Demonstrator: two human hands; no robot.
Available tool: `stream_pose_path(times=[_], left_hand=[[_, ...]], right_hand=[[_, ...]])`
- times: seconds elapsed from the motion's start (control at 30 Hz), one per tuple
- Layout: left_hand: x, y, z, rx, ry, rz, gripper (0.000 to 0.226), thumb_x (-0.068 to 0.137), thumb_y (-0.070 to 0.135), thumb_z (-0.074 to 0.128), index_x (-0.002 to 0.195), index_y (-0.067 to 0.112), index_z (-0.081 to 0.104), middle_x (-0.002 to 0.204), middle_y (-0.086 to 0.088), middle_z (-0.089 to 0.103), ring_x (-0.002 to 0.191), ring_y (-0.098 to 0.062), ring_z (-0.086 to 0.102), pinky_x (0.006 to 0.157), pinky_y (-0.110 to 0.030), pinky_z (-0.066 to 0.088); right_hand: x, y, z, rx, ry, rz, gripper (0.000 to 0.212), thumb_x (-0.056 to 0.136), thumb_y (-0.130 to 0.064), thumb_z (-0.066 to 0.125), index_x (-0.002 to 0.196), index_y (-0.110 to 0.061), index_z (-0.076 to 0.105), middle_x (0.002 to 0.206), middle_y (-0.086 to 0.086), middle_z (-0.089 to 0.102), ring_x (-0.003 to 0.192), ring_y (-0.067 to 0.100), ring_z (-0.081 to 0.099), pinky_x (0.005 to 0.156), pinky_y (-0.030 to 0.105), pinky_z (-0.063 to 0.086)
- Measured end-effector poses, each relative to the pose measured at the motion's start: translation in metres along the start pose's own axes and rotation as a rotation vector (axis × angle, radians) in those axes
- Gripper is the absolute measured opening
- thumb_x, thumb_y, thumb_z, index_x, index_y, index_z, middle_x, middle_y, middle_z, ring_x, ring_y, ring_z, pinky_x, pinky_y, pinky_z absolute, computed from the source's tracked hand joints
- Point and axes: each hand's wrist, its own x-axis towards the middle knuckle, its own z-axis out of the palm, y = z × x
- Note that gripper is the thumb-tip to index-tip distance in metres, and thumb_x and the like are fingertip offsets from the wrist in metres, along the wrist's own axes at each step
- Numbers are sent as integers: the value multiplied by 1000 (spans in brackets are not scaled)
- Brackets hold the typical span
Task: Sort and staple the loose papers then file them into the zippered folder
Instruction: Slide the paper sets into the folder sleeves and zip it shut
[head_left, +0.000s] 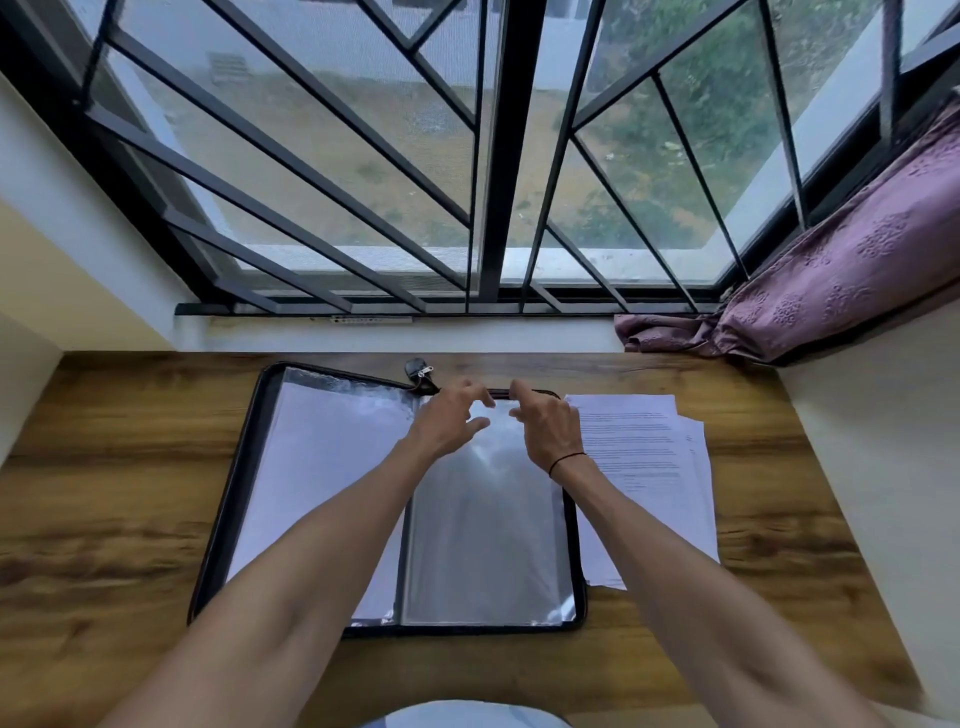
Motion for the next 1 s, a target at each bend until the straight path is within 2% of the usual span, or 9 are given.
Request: stream_pose_path(times=[0.13,0.23,0.37,0.47,0.57,0.7,0.8,0.9,1.0], left_hand=[[8,1,2,24,69,34,5,95,31,69,98,30,65,111,8,53,90,-14,60,77,-40,56],[15,0,2,55,111,75,5,95,29,68,95,26,65,108,7,49,95,-15,57,71,-35,52],[19,-1,2,41,-18,67,9,97,26,60,101,20,65,102,8,68,95,-16,64,77,-35,53],[24,-3,8,9,-123,71,12,97,32,61,108,26,62,105,13,69,91,-8,61,82,-37,53],[29,3,18,20,-178,80,15,98,37,61,111,29,60,107,14,69,80,3,54,77,-36,49],[33,15,27,-7,-184,84,21,100,38,59,118,29,60,111,12,68,77,4,53,76,-35,50],[35,21,35,-20,-192,79,23,99,40,60,120,32,59,111,14,67,78,4,54,76,-34,48],[38,28,42,-34,-188,65,24,99,42,59,121,33,58,111,14,67,79,0,56,79,-36,50],[40,32,48,-27,-184,51,23,99,41,59,120,32,59,111,14,67,83,-7,58,83,-38,51]], right_hand=[[1,5,2,-8,15,-91,31,89,-2,75,99,-17,49,74,0,63,60,29,59,52,34,44],[4,16,7,30,-30,-34,22,96,-18,70,103,-18,50,94,2,55,68,27,55,52,32,37],[6,35,8,239,-127,94,36,98,-45,65,121,-21,51,120,0,57,94,20,59,66,37,49],[2,54,9,287,-126,161,44,97,-55,61,125,-23,49,123,1,59,101,20,61,73,41,55],[-4,76,12,307,-82,255,40,97,-47,64,124,-21,52,118,2,58,105,22,59,73,39,53],[-14,108,10,264,-15,482,37,94,-31,72,121,-14,54,118,8,54,111,29,53,72,39,48],[-23,133,5,167,-15,684,44,90,-24,76,124,-13,51,126,15,52,120,36,48,84,49,51],[-33,158,1,106,-63,844,56,88,-29,78,131,-11,47,136,18,46,128,39,41,97,54,44],[-37,173,-4,71,-132,962,73,81,-41,82,133,-10,42,142,17,40,133,39,36,100,54,41]])
